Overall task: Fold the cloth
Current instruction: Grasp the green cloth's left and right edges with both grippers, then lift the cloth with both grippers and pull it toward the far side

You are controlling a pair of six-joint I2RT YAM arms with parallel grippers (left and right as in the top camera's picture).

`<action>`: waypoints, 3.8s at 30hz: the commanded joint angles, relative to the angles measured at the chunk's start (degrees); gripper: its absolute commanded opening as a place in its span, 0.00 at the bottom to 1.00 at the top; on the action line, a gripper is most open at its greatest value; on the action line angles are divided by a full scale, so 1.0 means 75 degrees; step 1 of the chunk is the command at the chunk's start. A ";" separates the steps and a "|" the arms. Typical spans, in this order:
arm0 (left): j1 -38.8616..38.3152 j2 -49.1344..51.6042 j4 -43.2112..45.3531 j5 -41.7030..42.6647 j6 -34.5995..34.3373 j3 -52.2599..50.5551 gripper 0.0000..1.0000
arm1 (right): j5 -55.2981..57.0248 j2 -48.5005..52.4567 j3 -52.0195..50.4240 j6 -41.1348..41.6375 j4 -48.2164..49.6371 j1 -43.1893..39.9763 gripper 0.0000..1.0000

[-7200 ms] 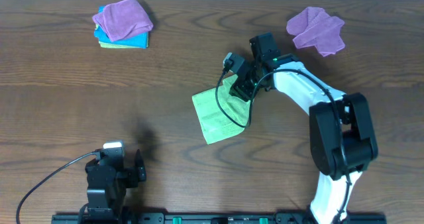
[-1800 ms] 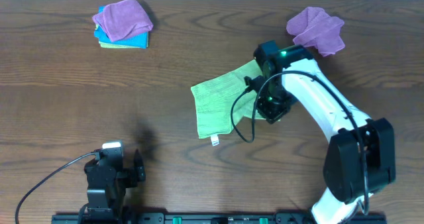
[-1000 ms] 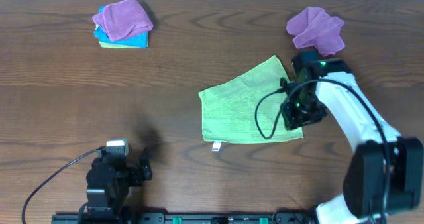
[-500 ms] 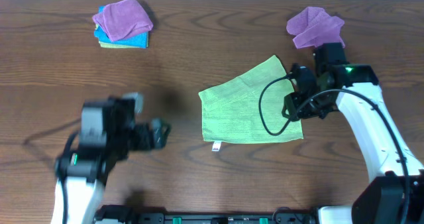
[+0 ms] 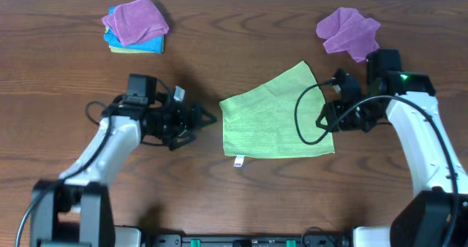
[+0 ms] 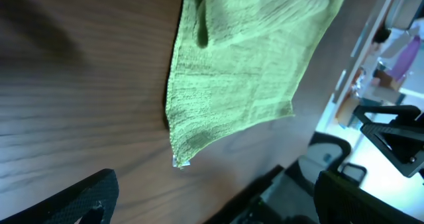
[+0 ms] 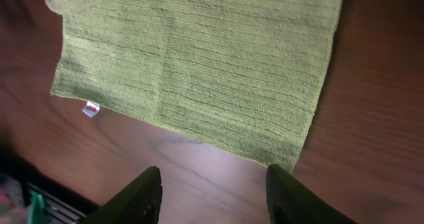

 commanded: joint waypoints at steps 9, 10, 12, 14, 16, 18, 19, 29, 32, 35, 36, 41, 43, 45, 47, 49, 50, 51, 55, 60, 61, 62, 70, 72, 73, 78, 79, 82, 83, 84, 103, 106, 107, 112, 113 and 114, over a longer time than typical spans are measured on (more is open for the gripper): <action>-0.0766 0.1437 0.0624 0.0469 -0.0533 -0.0085 0.95 | -0.1107 -0.0105 -0.0641 -0.0312 -0.0064 -0.1151 0.51; -0.0839 0.1547 0.0714 0.0469 -0.0615 -0.0085 0.95 | -0.1107 -0.0105 -0.0641 -0.0312 -0.0064 -0.1151 0.51; -0.0956 0.1740 0.0836 0.0472 -0.0769 -0.0085 0.95 | -0.1107 -0.0105 -0.0641 -0.0309 -0.0064 -0.1151 0.51; -0.1078 0.1923 0.0965 0.0475 -0.0895 -0.0085 0.95 | -0.1110 -0.0105 -0.0641 -0.0309 -0.0067 -0.1148 0.51; -0.1224 0.2136 0.1145 0.0507 -0.1087 -0.0085 0.95 | -0.1110 -0.0105 -0.0641 -0.0306 -0.0082 -0.1148 0.51; -0.1352 0.2311 0.1384 0.0627 -0.1285 -0.0085 0.95 | -0.1110 -0.0105 -0.0641 -0.0306 -0.0087 -0.1151 0.52; -0.1416 0.2396 0.1501 0.0647 -0.1411 -0.0085 0.95 | -0.1110 -0.0105 -0.0641 -0.0306 -0.0093 -0.1148 0.51; -0.1786 0.3005 0.2751 0.0475 -0.2168 -0.0087 0.78 | -0.1218 -0.0105 -0.0647 -0.0312 -0.0236 -0.1148 0.52; -0.1781 0.3080 0.2798 0.0230 -0.2168 -0.0087 0.27 | -0.1224 -0.0102 -0.0723 -0.0309 -0.0114 -0.1151 0.52; -0.1781 0.3104 0.2801 0.0187 -0.2159 -0.0087 0.06 | -0.1259 -0.0102 -0.0985 -0.0294 0.0201 -0.1151 0.53; -0.1781 0.3104 0.2801 0.0187 -0.2139 -0.0087 0.06 | -0.1262 -0.0102 -0.1110 -0.0274 0.0344 -0.1151 0.53; -0.1760 0.3101 0.2827 0.0236 -0.2075 -0.0087 0.06 | -0.1276 -0.0102 -0.1964 0.0082 0.1425 -0.1151 0.53; -0.1725 0.3101 0.2859 0.0370 -0.1955 -0.0087 0.06 | -0.1279 -0.0102 -0.2317 0.0297 0.1941 -0.1151 0.53; -0.1684 0.3101 0.2853 0.0437 -0.1874 -0.0087 0.06 | -0.1268 -0.0102 -0.2623 0.0420 0.2425 -0.1151 0.54; -0.1623 0.3101 0.2853 0.0565 -0.1781 -0.0087 0.06 | -0.1084 -0.0102 -0.2836 0.0478 0.2766 -0.1151 0.54; -0.1565 0.3101 0.2853 0.0641 -0.1734 -0.0087 0.06 | -0.0915 -0.0096 -0.2964 0.0667 0.2987 -0.1151 0.54; -0.1542 0.3101 0.2853 0.0685 -0.1725 -0.0087 0.06 | -0.0871 -0.0096 -0.3013 0.0720 0.3045 -0.1151 0.54; -0.1510 0.3101 0.2847 0.0720 -0.1702 -0.0087 0.06 | -0.0796 -0.0096 -0.3057 0.0729 0.3072 -0.1151 0.54; -0.1411 0.3101 0.2830 0.0813 -0.1632 -0.0087 0.06 | -0.0137 -0.0096 -0.3112 0.0889 0.3095 -0.1151 0.54; -0.1288 0.3101 0.2815 0.0816 -0.1582 -0.0087 0.06 | 0.0227 -0.0096 -0.3112 0.0991 0.3153 -0.1148 0.54; -0.1262 0.3101 0.2815 0.0851 -0.1582 -0.0087 0.06 | 0.0221 -0.0096 -0.3115 0.1014 0.3162 -0.1148 0.54; -0.1247 0.3101 0.2818 0.0866 -0.1582 -0.0087 0.06 | 0.0216 -0.0096 -0.3130 0.1061 0.3185 -0.1148 0.54; -0.1215 0.3101 0.2818 0.0868 -0.1582 -0.0087 0.06 | 0.0099 -0.0093 -0.3931 0.1603 0.3818 -0.1148 0.53; -0.1215 0.3101 0.2818 0.0871 -0.1582 -0.0087 0.06 | -0.0210 -0.0093 -0.4208 0.1661 0.4071 -0.1148 0.53; -0.1215 0.3101 0.2818 0.0874 -0.1582 -0.0087 0.06 | -0.0376 -0.0093 -0.4345 0.1725 0.4220 -0.1148 0.53; -0.1215 0.3101 0.2821 0.1049 -0.1556 -0.0087 0.06 | -0.0822 -0.0093 -0.4829 0.2107 0.4972 -0.1134 0.47; -0.1215 0.3101 0.2821 0.1075 -0.1559 -0.0087 0.06 | -0.0915 -0.0093 -0.4908 0.2206 0.5109 -0.1134 0.45; -0.1215 0.3101 0.2821 0.1099 -0.1559 -0.0087 0.05 | -0.1105 -0.0093 -0.5021 0.2387 0.5374 -0.1128 0.34; -0.1215 0.3101 0.2824 0.1099 -0.1556 -0.0087 0.06 | -0.1107 -0.0093 -0.5024 0.2387 0.5412 -0.1128 0.28; -0.1215 0.3101 0.2824 0.1119 -0.1530 -0.0087 0.06 | -0.1105 -0.0093 -0.5024 0.2407 0.5441 -0.1128 0.19; -0.0504 0.2766 0.6478 0.1687 -0.5386 0.2521 0.06 | -0.2780 -0.0481 -0.1801 0.2710 0.6067 -0.0973 0.01; -0.0323 0.2780 0.6385 0.1274 -0.5397 0.3410 0.06 | -0.2605 -0.0189 -0.0994 0.2984 0.6467 -0.0793 0.01; -0.0256 0.2780 0.6306 0.1032 -0.5377 0.3687 0.05 | -0.2591 -0.0041 -0.0714 0.3040 0.6636 -0.0714 0.01; -0.0006 0.2780 0.6114 0.0125 -0.4995 0.4494 0.06 | -0.2588 0.0924 0.0577 0.3212 0.6951 -0.0484 0.01; 0.0029 0.2780 0.5968 -0.0032 -0.4870 0.4605 0.06 | -0.2591 0.1139 0.0833 0.3212 0.6948 -0.0440 0.01; 0.0044 0.2780 0.5849 -0.0178 -0.4709 0.4674 0.06 | -0.2591 0.1332 0.1055 0.3209 0.6948 -0.0414 0.01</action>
